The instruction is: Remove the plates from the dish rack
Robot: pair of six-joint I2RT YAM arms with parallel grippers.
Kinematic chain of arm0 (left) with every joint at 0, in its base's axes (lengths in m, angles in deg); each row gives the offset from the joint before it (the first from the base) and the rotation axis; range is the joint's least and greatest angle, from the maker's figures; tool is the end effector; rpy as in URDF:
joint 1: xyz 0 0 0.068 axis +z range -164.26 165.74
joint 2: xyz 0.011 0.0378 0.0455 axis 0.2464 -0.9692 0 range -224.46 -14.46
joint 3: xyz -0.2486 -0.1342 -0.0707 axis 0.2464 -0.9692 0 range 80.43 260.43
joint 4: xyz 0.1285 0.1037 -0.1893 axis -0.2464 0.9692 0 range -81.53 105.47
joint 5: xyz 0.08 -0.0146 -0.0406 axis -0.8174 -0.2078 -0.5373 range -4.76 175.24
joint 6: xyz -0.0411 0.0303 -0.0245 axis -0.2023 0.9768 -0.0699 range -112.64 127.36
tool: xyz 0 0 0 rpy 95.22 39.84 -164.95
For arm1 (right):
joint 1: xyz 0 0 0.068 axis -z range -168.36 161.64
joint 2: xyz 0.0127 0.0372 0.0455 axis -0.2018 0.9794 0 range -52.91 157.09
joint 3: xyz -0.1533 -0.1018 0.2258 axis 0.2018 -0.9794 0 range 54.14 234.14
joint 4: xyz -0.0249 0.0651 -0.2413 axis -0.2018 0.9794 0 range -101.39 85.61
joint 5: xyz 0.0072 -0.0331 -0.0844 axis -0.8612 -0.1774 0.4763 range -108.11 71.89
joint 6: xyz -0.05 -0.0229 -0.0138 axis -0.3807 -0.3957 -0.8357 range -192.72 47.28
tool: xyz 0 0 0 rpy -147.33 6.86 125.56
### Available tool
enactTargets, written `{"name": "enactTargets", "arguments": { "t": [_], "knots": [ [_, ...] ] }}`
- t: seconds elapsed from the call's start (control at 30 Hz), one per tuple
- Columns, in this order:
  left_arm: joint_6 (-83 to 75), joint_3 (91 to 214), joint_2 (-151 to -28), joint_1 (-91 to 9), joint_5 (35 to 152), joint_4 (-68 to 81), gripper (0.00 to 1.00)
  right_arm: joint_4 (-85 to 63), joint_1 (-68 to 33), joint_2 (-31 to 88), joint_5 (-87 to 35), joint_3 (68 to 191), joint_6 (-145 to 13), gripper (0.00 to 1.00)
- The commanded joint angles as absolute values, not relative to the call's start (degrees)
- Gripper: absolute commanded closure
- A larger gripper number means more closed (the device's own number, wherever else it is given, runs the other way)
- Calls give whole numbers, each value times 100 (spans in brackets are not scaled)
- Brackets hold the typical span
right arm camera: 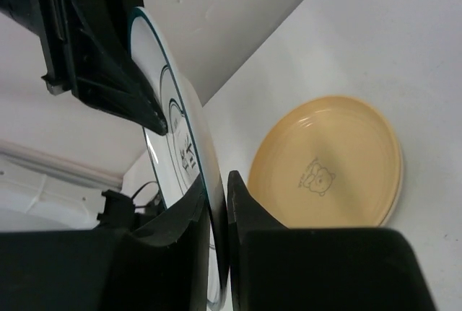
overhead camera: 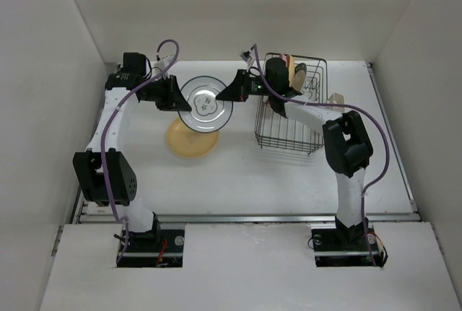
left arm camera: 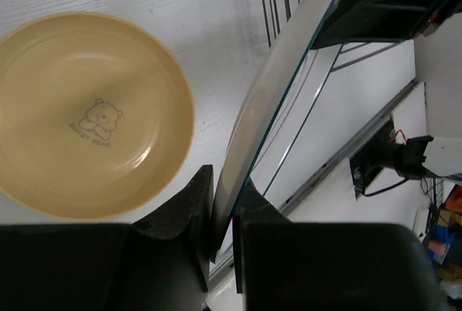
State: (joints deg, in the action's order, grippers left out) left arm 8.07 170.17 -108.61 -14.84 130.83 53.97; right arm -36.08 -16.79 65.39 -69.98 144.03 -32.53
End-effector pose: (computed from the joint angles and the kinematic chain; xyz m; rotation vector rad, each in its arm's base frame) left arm 0.3436 -0.0317 0.3598 0.3750 2.2762 -0.9573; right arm 0.4133 0.2592 0.2977 -0.6029 1.7891 1.5977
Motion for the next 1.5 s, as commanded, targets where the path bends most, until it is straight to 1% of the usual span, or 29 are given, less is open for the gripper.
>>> {"name": "enactTargets", "arguments": {
  "t": [0.0,0.03,0.07,0.13,0.17,0.23,0.27,0.3,0.33,0.37,0.4,0.43,0.5,0.53,0.63,0.7,0.8,0.9,0.93,1.07,1.1,1.13,1.17,1.27,1.3,1.4,1.47],
  "knots": [
    [833,17140,-10754,-1505,12515,5320,100,-4259,-1956,6337,-7611,14819,-3026,100],
    [833,17140,-10754,-1505,12515,5399,100,-4172,-1956,6337,-7559,14819,-3026,95],
    [833,17140,-10754,-1505,12454,5400,100,-4049,-1956,6337,-7559,14871,-3026,84],
    [833,17140,-10692,-1505,12296,5470,100,-3795,-1956,6337,-7559,14985,-3218,59],
    [833,17140,-10692,-1505,12208,5471,100,-3593,-1956,6337,-7498,15047,-3350,38],
    [833,17140,-10631,-1505,11893,5532,100,-2610,-1956,6241,-7086,15249,-3980,30],
    [833,17192,-10579,-1505,11343,5532,100,-2259,-1904,6170,-6840,15301,-4202,25],
    [755,17193,-10500,-1505,10972,5480,100,-1663,-1903,6083,-6307,15354,-4413,23],
    [641,17193,-10499,-1436,10594,5305,100,-1422,-1851,5899,-5997,15407,-4580,23],
    [527,17132,-10429,-1435,10251,5208,100,-1211,-1851,5793,-5655,15407,-4756,21],
    [395,17131,-10429,-1357,9725,5120,100,-1044,-1790,5696,-5321,15407,-4758,21],
    [263,17131,-10429,-1286,9494,5032,100,-799,-1737,5486,-4743,15407,-4810,21],
    [-10,17131,-10429,-1286,8932,4768,100,-665,-1588,5266,-4326,15276,-4811,21],
    [-11,17131,-10551,-1286,8781,4663,100,-560,-1535,5160,-4002,15189,-4811,21],
    [-72,17201,-10866,-1286,8298,4442,100,-331,-1359,4729,-3535,15109,-4811,21],
    [-72,17447,-11026,-1286,8296,4503,100,-111,-1279,4439,-3322,15047,-4863,21],
    [-20,17562,-11018,-1286,8813,4469,100,13,-1148,4123,-3191,14828,-5029,21],
    [-20,17334,-10763,-1286,9497,4328,100,13,-1148,3982,-3129,14635,-5179,21],
    [-20,17334,-10763,-1286,9500,4328,100,13,-1148,3981,-3129,14634,-5180,21],
    [287,17386,-10570,-1233,11016,4828,100,118,-1148,3929,-3348,14529,-5180,21],
    [480,17317,-10569,-1233,11917,4977,100,170,-1148,3929,-3410,14476,-5232,21],
    [664,17246,-10569,-1311,12309,5144,100,171,-1148,3929,-3541,14354,-5232,21],
    [1162,17246,-10622,-1382,12600,5633,100,171,-1148,3859,-3603,14283,-5232,21],
    [2104,17377,-11113,-1821,12752,6845,100,171,-1148,3718,-3683,14019,-5232,21],
    [2508,17430,-11253,-1935,12700,7068,100,240,-1148,3718,-3683,14019,-5180,21],
    [2950,17430,-11659,-2409,12611,7674,100,618,-1148,3490,-3604,14019,-5127,21],
    [3284,17352,-11659,-2638,12970,7747,100,864,-1148,3349,-3551,14019,-5127,21]
  ]
}}
